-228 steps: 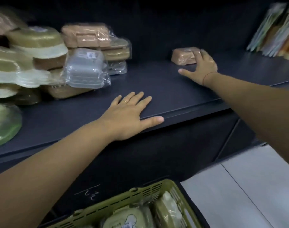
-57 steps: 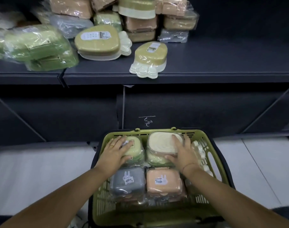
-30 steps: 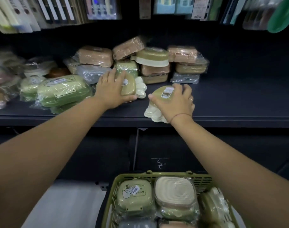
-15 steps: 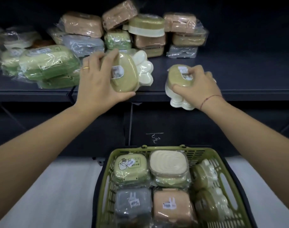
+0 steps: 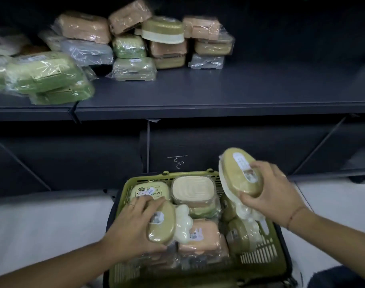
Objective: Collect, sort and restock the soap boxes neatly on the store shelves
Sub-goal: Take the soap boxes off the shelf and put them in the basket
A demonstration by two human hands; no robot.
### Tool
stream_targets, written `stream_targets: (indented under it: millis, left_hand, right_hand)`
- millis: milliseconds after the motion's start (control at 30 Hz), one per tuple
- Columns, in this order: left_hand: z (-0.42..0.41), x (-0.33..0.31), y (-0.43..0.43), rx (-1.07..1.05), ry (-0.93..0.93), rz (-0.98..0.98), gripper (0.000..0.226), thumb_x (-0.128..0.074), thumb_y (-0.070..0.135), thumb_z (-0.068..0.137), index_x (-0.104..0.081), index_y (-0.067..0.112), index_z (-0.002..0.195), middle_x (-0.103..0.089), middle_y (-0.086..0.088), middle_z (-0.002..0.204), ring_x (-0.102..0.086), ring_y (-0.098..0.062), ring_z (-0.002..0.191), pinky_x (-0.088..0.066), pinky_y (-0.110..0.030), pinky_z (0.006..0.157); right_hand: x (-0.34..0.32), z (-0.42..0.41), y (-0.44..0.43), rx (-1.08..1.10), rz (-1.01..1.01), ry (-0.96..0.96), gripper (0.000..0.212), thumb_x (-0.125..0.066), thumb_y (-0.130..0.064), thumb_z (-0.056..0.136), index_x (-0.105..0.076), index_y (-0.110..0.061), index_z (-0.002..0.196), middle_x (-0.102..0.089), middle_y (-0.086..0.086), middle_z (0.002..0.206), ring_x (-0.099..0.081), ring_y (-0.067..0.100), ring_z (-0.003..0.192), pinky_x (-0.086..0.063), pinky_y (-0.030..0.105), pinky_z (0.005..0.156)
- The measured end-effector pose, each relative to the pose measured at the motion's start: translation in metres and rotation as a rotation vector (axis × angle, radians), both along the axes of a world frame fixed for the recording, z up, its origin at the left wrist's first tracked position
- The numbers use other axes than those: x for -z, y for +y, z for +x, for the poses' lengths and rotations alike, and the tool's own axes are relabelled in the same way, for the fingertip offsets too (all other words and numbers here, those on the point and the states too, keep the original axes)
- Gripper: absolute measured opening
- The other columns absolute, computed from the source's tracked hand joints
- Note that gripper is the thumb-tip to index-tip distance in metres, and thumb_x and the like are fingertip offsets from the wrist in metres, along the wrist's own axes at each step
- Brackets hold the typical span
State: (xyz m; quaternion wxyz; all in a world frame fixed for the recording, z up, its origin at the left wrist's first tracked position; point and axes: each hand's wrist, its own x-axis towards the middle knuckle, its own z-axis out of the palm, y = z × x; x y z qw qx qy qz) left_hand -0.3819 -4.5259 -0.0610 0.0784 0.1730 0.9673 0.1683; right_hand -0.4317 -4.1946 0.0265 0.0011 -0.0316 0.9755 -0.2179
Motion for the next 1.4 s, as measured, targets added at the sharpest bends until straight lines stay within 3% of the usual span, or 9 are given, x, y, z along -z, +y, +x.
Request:
stream_targets:
  millis: [167, 367, 567, 833, 933, 1000, 1100, 1233, 1400]
  left_hand:
    - [0.010, 0.033, 0.001, 0.099, 0.030, -0.173, 0.110, -0.047, 0.094, 0.056, -0.032, 0.035, 0.147, -0.041, 0.010, 0.128, -0.050, -0.013, 0.118, -0.038, -0.030, 0.098]
    - [0.003, 0.062, -0.001, 0.147, -0.028, -0.267, 0.091, -0.037, 0.082, 0.070, -0.038, 0.032, 0.146, -0.055, -0.002, 0.129, -0.063, -0.020, 0.113, -0.046, -0.034, 0.096]
    - [0.010, 0.089, 0.001, 0.163, 0.033, -0.362, 0.086, -0.025, 0.071, 0.083, -0.020, 0.024, 0.156, -0.045, -0.013, 0.145, -0.039, -0.030, 0.135, -0.003, -0.039, 0.115]
    - [0.007, 0.082, -0.003, 0.197, 0.045, -0.352, 0.079, -0.018, 0.074, 0.091, -0.037, 0.027, 0.150, -0.051, -0.008, 0.143, -0.050, -0.026, 0.131, -0.039, -0.043, 0.110]
    - [0.000, 0.067, -0.005, 0.241, 0.094, -0.290, 0.071, -0.015, 0.074, 0.092, -0.044, 0.032, 0.141, -0.058, 0.000, 0.136, -0.059, -0.018, 0.122, -0.038, -0.035, 0.108]
    - [-0.011, 0.045, -0.001, 0.253, 0.207, -0.210, 0.062, -0.010, 0.070, 0.094, -0.055, 0.038, 0.125, -0.064, 0.012, 0.120, -0.066, -0.006, 0.104, -0.050, -0.023, 0.092]
    - [-0.045, -0.015, 0.005, 0.192, 0.378, -0.078, 0.063, -0.013, 0.067, 0.098, -0.067, 0.037, 0.108, -0.067, 0.019, 0.104, -0.065, 0.002, 0.086, -0.052, -0.016, 0.073]
    - [-0.111, -0.101, -0.001, 0.007, 0.566, 0.223, 0.054, -0.033, 0.060, 0.096, -0.067, 0.020, 0.108, -0.066, 0.007, 0.102, -0.059, -0.011, 0.094, -0.043, -0.022, 0.082]
    - [-0.217, -0.159, -0.021, -0.158, 0.611, 0.168, 0.067, -0.035, 0.064, 0.091, -0.058, 0.012, 0.126, -0.057, -0.007, 0.122, -0.050, -0.026, 0.115, -0.039, -0.038, 0.098]
  right_hand:
    - [0.075, -0.002, 0.013, 0.075, 0.174, -0.256, 0.081, -0.068, -0.057, 0.073, -0.031, -0.027, 0.138, -0.039, 0.005, 0.134, -0.046, 0.025, 0.119, -0.043, 0.033, 0.096]
    - [0.148, -0.008, -0.001, 0.135, 0.033, -0.253, 0.089, -0.069, -0.045, 0.081, -0.018, -0.025, 0.151, -0.012, 0.012, 0.156, -0.029, 0.032, 0.138, -0.035, 0.036, 0.109]
    - [0.163, -0.019, 0.012, -0.036, 0.027, -0.360, 0.101, -0.072, -0.040, 0.083, -0.001, -0.031, 0.155, 0.013, 0.002, 0.161, -0.013, 0.027, 0.148, -0.027, 0.034, 0.114]
    - [0.156, -0.019, 0.011, -0.033, 0.124, -0.318, 0.100, -0.064, -0.056, 0.083, -0.001, -0.028, 0.155, 0.010, 0.005, 0.161, -0.005, 0.027, 0.148, -0.017, 0.036, 0.118]
    - [0.130, -0.024, -0.002, -0.007, 0.011, -0.106, 0.070, -0.063, -0.047, 0.087, -0.035, -0.022, 0.146, -0.026, 0.004, 0.153, -0.031, 0.024, 0.139, -0.031, 0.030, 0.109]
    - [0.103, -0.033, -0.016, -0.009, -0.092, 0.147, 0.038, -0.063, -0.040, 0.089, -0.060, -0.018, 0.120, -0.056, -0.003, 0.119, -0.057, 0.021, 0.110, -0.046, 0.028, 0.089]
    - [0.047, -0.054, -0.039, -0.018, -0.283, 0.394, 0.009, -0.067, -0.026, 0.087, -0.065, -0.018, 0.091, -0.061, -0.009, 0.085, -0.062, 0.014, 0.078, -0.054, 0.036, 0.070]
    - [-0.027, -0.116, -0.060, -0.063, -0.455, 0.602, 0.021, -0.059, -0.036, 0.084, -0.063, -0.016, 0.090, -0.060, -0.006, 0.086, -0.059, 0.016, 0.077, -0.052, 0.034, 0.073]
    - [-0.086, -0.235, -0.073, -0.114, -0.244, 0.560, 0.054, -0.068, -0.041, 0.085, -0.051, -0.012, 0.128, -0.046, 0.003, 0.130, -0.043, 0.024, 0.123, -0.033, 0.027, 0.100]
